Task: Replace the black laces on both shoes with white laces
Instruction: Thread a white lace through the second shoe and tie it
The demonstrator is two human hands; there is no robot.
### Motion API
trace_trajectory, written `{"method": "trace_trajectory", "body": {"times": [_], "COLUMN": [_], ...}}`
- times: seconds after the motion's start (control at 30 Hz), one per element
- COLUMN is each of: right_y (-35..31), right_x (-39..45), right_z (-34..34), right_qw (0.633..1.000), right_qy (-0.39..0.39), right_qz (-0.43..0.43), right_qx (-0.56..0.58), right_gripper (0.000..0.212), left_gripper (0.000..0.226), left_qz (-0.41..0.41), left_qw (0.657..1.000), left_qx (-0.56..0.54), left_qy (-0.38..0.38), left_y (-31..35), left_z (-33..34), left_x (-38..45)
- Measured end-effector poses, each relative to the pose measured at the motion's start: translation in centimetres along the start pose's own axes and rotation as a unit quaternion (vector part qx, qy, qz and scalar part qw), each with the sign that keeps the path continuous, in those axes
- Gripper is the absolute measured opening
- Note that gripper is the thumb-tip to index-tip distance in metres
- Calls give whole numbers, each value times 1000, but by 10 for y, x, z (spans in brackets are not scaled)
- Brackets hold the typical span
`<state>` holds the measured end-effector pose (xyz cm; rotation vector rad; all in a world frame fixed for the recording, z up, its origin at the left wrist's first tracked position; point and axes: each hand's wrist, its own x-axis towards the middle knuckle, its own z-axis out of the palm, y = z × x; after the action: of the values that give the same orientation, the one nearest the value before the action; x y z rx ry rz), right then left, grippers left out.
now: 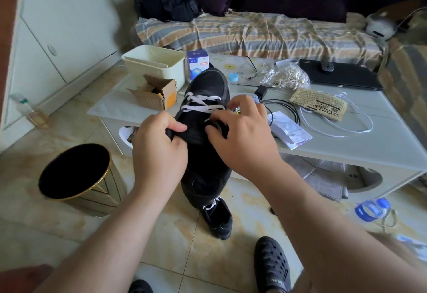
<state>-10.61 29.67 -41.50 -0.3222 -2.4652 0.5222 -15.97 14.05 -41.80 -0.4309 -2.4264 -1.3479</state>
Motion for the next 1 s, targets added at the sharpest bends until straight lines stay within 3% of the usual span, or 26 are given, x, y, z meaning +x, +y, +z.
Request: {"method": "trace_trajectory", "body": {"times": [0.27, 0.4, 0.57, 0.73, 0.87, 1.0], "right_y": [-2, 0, 3, 7, 8, 9], "right_x": [2, 2, 2, 4, 5, 10], "right_z": [-1, -1, -4, -18, -7, -16], "right_qw": [998, 998, 999, 985, 955, 922], "right_qy": [18, 17, -5, -157, -266, -375], "right_qz": [-4, -9, -14, 10, 38, -8], "right_qx": [52, 66, 42, -68, -128, -98], "right_gripper": [24, 12, 22, 54, 26, 28], "left_gripper": [38, 38, 37, 40, 35, 38], "left_qz": [33, 44, 47, 64, 106, 95], "left_qw": [999, 999, 999, 997, 989, 990], "left_qx": [7, 9, 11, 31, 102, 108], "left_qy": [13, 14, 18, 30, 23, 12], "left_y": [5, 5, 4, 2, 5, 1], "left_z": [-1, -1, -2, -7, -4, -6], "left_x": [-2, -3, -2, 4, 0, 3]}}
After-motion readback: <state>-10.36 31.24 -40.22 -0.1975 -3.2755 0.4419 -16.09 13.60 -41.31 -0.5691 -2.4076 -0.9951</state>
